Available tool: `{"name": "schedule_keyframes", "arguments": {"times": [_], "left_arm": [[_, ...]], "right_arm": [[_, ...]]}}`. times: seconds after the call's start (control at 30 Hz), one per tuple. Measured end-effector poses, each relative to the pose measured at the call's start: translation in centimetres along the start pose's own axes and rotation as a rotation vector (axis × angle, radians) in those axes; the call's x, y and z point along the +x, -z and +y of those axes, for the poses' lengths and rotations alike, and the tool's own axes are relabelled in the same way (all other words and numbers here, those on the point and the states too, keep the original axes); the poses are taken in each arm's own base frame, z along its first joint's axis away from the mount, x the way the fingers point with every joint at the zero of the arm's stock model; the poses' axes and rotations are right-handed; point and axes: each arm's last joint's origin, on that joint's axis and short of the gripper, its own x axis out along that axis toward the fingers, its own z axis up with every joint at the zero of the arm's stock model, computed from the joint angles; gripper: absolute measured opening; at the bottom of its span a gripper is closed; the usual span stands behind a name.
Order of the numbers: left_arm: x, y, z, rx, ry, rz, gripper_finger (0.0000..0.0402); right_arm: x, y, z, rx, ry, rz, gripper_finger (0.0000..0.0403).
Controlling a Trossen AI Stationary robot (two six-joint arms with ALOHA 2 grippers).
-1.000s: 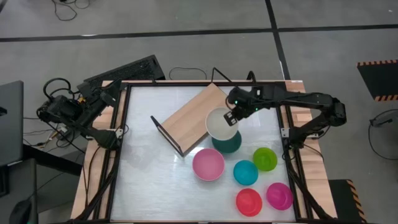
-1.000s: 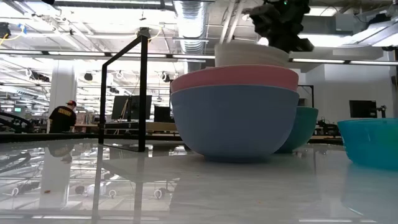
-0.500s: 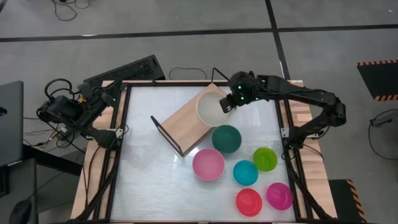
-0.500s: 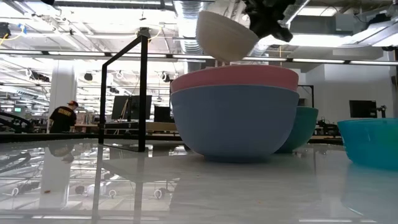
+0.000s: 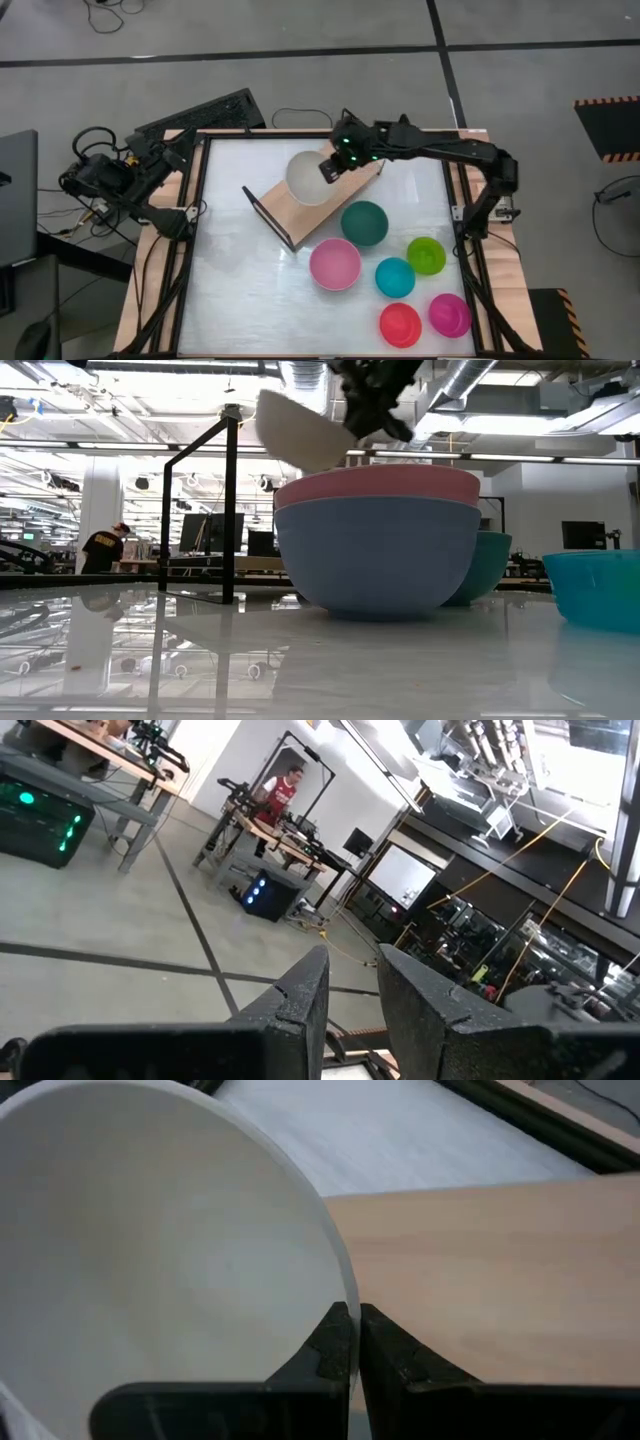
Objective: Place and stack bowls onto a shelf
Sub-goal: Put the white bowl on the shelf
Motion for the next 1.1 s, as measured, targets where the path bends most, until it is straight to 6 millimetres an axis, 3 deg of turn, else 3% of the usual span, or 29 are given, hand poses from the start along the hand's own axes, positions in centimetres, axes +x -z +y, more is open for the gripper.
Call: {"name": "schedule_keyframes", "arguments": {"times": [0.2, 0.43, 0.77, 1.1], "left_arm": [[0.0, 0.0, 0.0, -0.006, 0.0, 0.0, 0.0075], [0.0, 0.0, 0.0, -0.003, 0.0, 0.0, 0.0075], [0.0, 0.1, 0.0, 0.012, -0.002, 0.004, 0.0075], [0.0, 0.1, 0.0, -0.008, -0.002, 0.004, 0.0075]], "right_arm": [[4.2, -0.7, -0.3, -0.011, 0.014, 0.101, 0.0031], [9.3, 1.0, -1.4, -0.002, -0.009, 0.312, 0.0031], [9.8, 1.7, 0.1, -0.043, -0.047, 0.296, 0.0031], [9.9, 1.1, -0.3, -0.045, -0.007, 0.242, 0.0031]]}}
